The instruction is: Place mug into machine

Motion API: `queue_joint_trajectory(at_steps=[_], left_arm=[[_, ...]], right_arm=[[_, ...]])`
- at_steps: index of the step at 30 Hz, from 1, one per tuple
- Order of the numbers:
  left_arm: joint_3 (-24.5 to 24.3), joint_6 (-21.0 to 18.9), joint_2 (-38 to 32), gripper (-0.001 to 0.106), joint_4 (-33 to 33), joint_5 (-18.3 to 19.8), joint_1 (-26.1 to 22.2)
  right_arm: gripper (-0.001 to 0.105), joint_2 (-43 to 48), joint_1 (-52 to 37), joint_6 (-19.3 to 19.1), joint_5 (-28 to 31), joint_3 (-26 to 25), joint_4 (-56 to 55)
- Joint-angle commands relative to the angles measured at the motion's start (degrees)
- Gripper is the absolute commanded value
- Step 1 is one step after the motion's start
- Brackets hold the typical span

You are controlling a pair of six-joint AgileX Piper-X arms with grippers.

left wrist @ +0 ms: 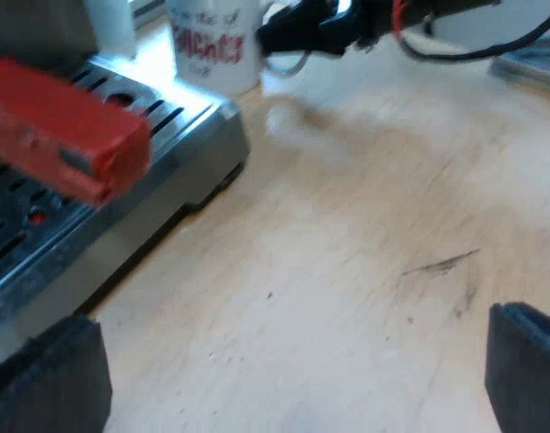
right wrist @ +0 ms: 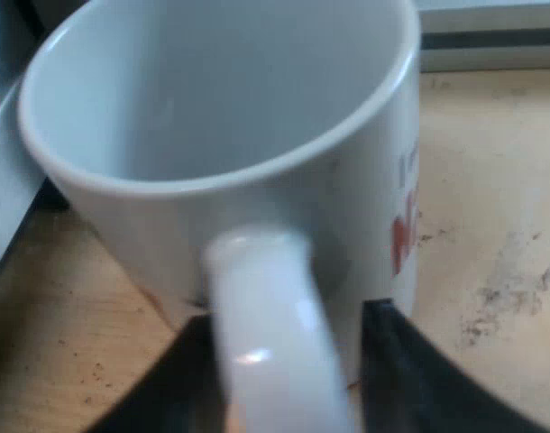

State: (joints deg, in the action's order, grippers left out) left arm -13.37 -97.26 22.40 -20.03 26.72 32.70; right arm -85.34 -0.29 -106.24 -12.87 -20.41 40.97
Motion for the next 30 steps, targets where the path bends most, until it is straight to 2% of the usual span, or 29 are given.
queue_joint_trajectory(at_steps=[1,5,8,10,12,16,20,22,25,28,30], left_arm=[[0.2,-0.62,-0.19,0.085,0.74,-2.77,0.27],[0.2,-0.62,-0.19,0.085,0.74,-4.99,0.27],[0.2,-0.06,-0.19,0.085,0.74,-6.99,0.27],[0.2,-0.07,-0.19,0.085,0.74,-9.73,0.27],[0.2,-0.17,-0.19,0.085,0.74,-10.69,0.27],[0.2,-0.35,-1.46,0.085,0.74,-10.66,0.27],[0.2,-0.46,-4.87,0.085,0.62,-13.18,0.27],[0.2,-0.57,-7.76,0.085,0.62,-16.7,0.27],[0.2,-0.57,-9.65,0.085,0.62,-19.53,0.27],[0.54,-0.57,-9.73,0.085,0.62,-19.65,0.27],[1.75,-0.57,-9.73,0.085,0.83,-21.0,0.27]], right_arm=[[0.0,-0.25,0.01,-0.86,-0.66,-0.16,0.08],[0.0,3.81,0.01,-2.34,-1.07,-0.16,-3.7],[0.0,10.13,0.01,-5.36,-1.07,-0.16,-10.62],[0.0,16.1,0.01,-6.39,-1.07,-0.16,-17.01],[0.0,22.16,0.01,-7.49,-1.07,-0.16,-22.8],[0.0,35.03,0.01,-12.64,-1.07,-0.16,-34.34],[0.0,47.53,0.01,-12.66,-1.07,-0.16,-45.08],[0.0,53.66,0.67,-12.01,-1.07,-0.29,-53.24],[0.0,59.65,4.41,-12.03,-1.07,-1.06,-61.51],[0.0,62.4,8.71,-11.8,-1.07,-1.65,-64.71],[0.0,63.58,13.91,-8.67,-0.11,-1.98,-65.14]])
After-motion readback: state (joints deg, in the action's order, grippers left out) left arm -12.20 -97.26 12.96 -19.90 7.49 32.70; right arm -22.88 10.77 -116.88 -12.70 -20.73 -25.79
